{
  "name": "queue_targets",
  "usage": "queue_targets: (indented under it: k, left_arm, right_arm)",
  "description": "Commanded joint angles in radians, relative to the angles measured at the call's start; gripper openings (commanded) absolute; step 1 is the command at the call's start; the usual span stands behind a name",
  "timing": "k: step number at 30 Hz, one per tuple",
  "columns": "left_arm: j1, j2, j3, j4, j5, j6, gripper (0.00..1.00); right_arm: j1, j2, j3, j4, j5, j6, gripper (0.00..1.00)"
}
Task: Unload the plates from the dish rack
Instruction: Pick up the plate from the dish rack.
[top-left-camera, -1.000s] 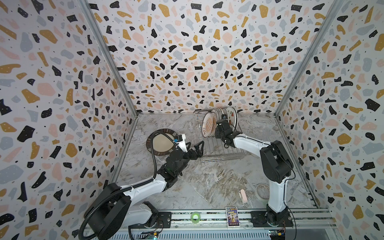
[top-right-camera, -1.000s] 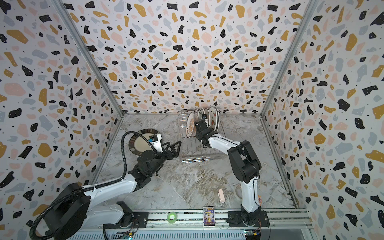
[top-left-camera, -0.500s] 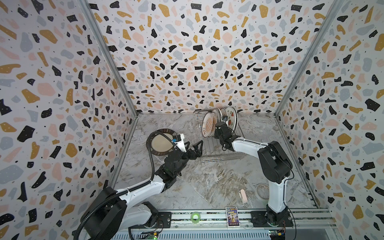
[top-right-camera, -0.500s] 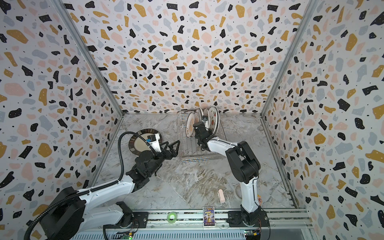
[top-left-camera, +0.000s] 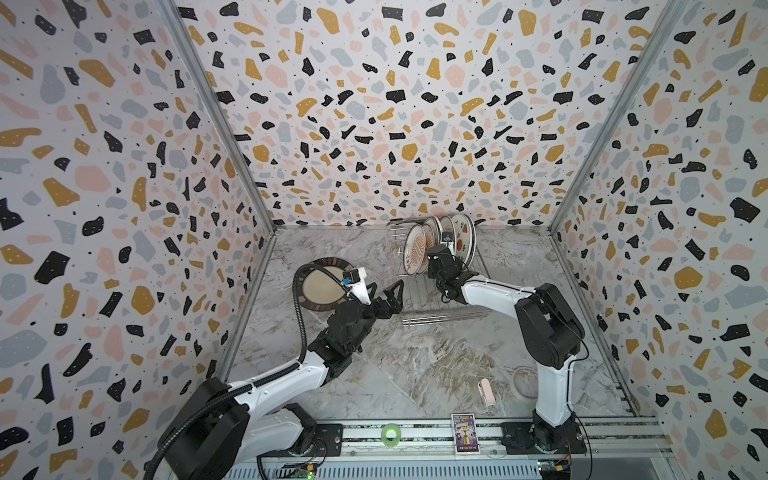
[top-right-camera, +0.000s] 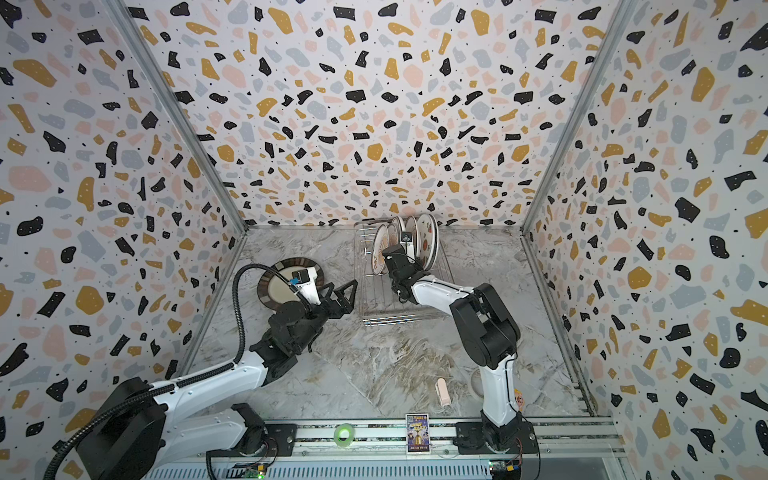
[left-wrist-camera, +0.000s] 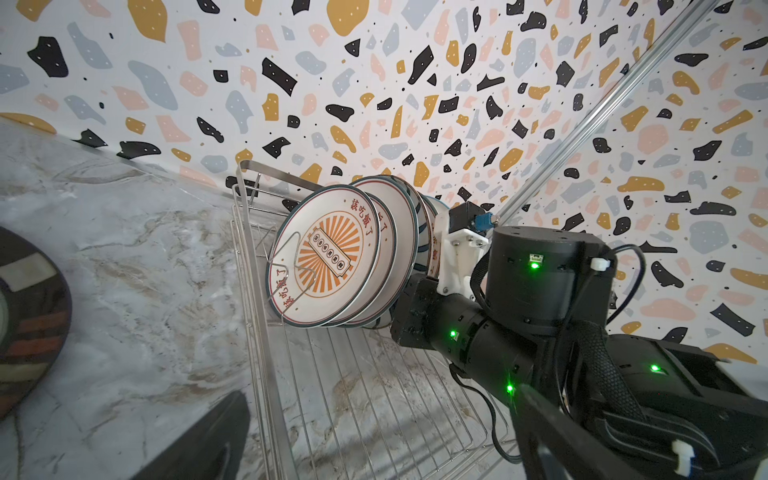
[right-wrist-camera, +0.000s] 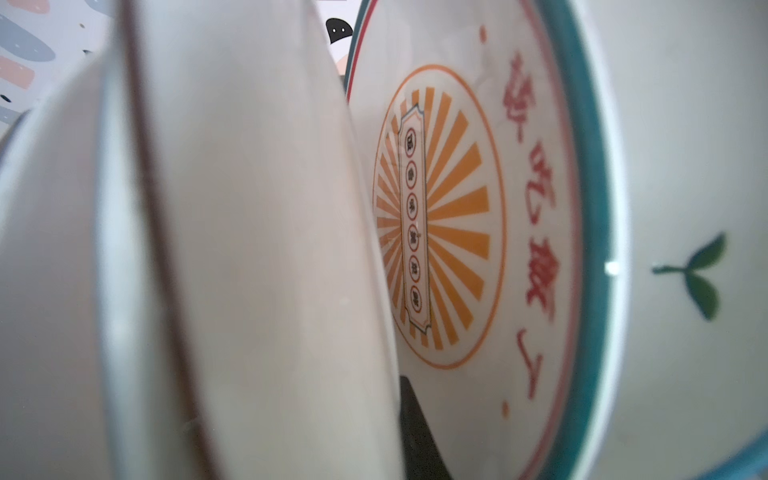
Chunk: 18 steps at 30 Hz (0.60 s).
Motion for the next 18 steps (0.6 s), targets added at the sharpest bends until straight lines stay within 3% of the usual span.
queue_targets:
  k: [1,18]
  left_arm:
    - [-0.006,-0.023,0.015,0.027,-0.024,0.01,1.0]
    - [-0.006,-0.005,0.013,0.058,-0.039,-0.009,1.0]
  right_arm:
    - [0.009,-0.127,0.048,0.052,0.048,-0.024,0.11]
    - [0.027,-0.269,-0.007,0.056,0.088,-0.071,0.11]
